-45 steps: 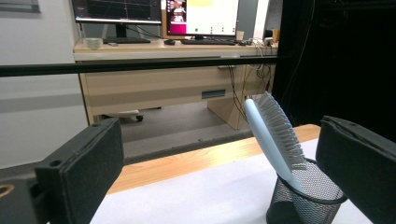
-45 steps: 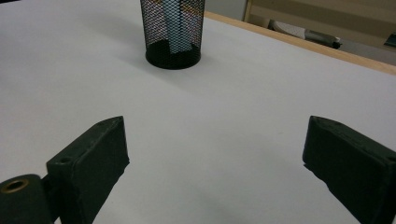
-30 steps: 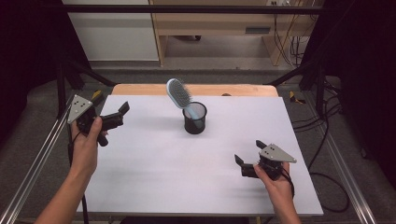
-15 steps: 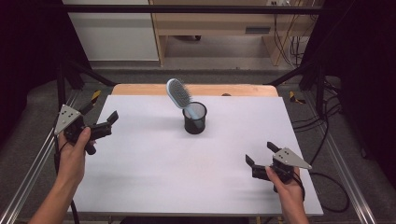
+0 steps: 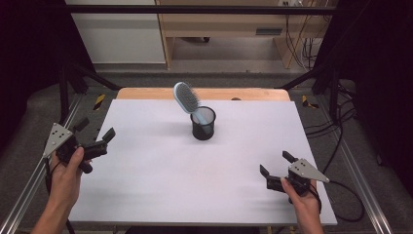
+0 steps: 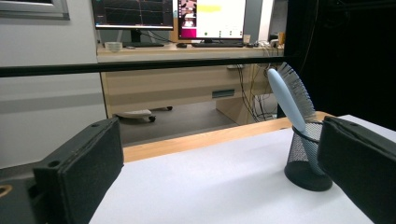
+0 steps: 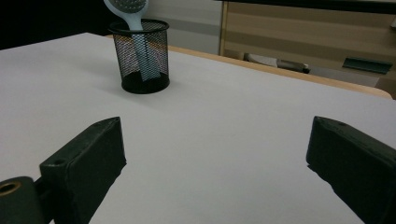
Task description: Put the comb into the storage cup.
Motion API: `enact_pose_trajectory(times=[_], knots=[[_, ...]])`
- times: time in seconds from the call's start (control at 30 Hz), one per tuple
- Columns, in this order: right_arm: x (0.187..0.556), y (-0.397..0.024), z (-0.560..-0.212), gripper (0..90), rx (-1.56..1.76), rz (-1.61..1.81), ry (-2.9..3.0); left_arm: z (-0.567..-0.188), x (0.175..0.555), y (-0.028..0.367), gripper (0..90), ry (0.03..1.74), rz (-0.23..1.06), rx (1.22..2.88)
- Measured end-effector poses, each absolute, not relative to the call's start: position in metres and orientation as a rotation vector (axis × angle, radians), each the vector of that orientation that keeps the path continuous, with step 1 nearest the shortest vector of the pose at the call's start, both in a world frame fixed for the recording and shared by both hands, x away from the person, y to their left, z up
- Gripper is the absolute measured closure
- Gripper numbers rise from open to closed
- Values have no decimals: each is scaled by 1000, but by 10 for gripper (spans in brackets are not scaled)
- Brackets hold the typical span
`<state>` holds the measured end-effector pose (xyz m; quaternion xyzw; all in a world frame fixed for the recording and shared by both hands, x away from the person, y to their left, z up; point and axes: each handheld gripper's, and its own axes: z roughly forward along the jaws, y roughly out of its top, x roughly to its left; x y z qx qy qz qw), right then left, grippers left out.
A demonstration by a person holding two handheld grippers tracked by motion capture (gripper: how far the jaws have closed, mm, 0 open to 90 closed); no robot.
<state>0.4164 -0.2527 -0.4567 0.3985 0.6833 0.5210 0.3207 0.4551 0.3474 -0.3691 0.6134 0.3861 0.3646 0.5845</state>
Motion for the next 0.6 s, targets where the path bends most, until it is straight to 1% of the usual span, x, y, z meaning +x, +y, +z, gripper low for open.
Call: enact_pose_trajectory(times=[0.6], knots=[[417, -250, -458, 35, 1033, 1358, 1813, -413, 439, 346, 7, 927, 797, 1451]])
